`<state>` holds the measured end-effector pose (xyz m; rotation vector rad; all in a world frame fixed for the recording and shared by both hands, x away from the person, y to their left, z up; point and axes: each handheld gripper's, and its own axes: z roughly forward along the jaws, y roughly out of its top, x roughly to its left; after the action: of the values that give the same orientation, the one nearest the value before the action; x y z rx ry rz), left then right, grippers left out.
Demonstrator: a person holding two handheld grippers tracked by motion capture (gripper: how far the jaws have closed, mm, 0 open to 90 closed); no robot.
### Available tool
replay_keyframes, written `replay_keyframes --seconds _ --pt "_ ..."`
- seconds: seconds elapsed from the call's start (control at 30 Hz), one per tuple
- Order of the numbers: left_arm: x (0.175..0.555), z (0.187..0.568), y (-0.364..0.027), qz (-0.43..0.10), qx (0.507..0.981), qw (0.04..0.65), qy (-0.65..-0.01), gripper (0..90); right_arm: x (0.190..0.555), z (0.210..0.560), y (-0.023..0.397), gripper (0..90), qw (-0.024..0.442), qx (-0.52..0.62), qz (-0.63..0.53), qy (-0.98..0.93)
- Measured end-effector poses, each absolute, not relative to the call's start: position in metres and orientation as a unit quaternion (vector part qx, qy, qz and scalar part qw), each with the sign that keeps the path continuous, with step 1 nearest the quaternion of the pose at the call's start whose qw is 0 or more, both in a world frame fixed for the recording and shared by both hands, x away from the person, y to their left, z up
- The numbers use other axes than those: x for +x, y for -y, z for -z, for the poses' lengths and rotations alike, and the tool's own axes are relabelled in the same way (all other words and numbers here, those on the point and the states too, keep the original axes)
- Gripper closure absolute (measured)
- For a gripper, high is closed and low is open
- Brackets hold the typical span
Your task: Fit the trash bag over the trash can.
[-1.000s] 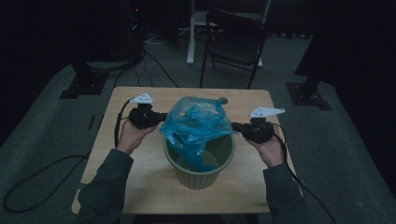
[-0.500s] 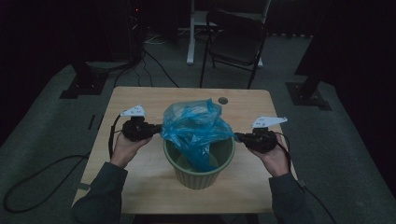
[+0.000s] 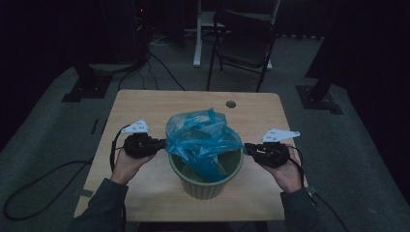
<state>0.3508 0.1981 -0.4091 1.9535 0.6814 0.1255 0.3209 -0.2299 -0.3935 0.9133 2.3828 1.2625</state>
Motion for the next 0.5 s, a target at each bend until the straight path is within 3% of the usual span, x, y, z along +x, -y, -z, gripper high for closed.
replay_keyframes --seconds 0.5 --pt "0.335 0.414 -0.195 -0.049 0.820 0.502 -0.269 82.2 0.308 0.396 0.231 74.1 0.119 0.287 -0.436 -0.845"
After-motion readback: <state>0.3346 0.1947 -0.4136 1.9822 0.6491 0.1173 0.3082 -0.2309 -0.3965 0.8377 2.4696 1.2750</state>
